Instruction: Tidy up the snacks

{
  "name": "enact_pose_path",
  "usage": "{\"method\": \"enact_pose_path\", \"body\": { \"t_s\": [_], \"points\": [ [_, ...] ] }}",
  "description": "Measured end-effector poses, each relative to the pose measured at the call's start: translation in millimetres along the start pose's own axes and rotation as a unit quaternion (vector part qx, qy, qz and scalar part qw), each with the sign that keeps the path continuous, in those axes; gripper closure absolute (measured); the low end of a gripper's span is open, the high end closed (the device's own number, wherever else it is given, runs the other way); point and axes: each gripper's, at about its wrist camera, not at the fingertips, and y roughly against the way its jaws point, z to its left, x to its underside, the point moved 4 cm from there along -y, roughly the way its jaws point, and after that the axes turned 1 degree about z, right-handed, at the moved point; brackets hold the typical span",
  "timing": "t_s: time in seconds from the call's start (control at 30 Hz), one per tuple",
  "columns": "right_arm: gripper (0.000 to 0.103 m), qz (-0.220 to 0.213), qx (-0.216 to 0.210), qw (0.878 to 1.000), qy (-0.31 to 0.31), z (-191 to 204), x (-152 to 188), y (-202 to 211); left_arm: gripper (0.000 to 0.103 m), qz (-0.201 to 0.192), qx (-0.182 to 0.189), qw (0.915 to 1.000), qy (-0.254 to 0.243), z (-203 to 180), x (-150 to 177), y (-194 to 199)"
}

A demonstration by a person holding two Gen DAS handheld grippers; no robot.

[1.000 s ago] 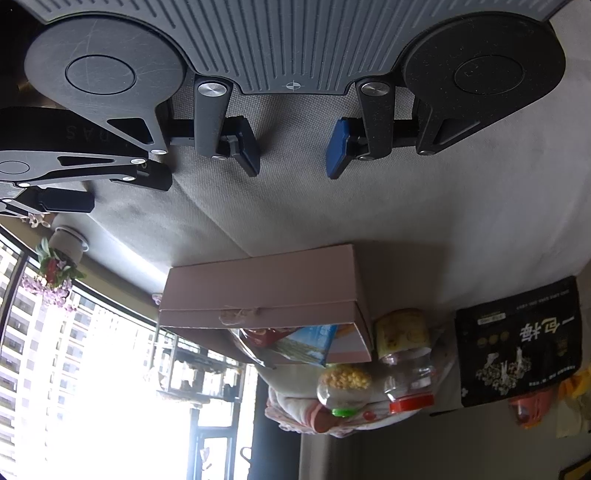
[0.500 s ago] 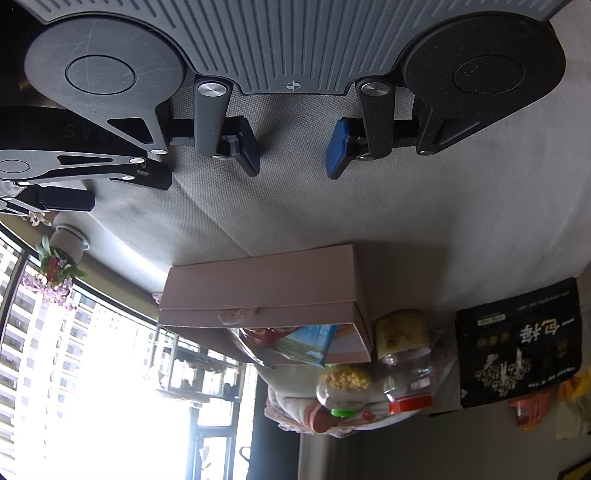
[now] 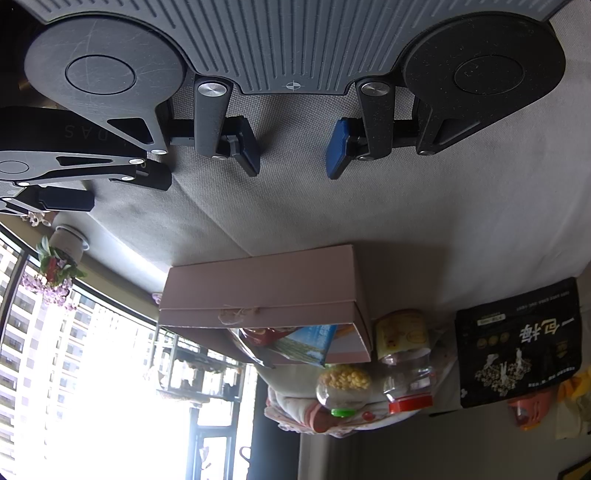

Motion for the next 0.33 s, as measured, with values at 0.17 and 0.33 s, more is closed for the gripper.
{"method": "enact_pose_path", "body": {
  "t_s": [0.17,0.33],
  "points": [
    [0.013,0.0,0.0,1.0,-0.001,-0.2,0.1,0.0,0.058,0.0,0.0,1.0,0.001,0.2,0.0,0.0],
    [0.013,0.0,-0.001,1.0,-0.001,-0.7,0.6,0.4,0.058,0.0,0.0,1.0,0.001,0.3,0.0,0.1]
  ]
}}
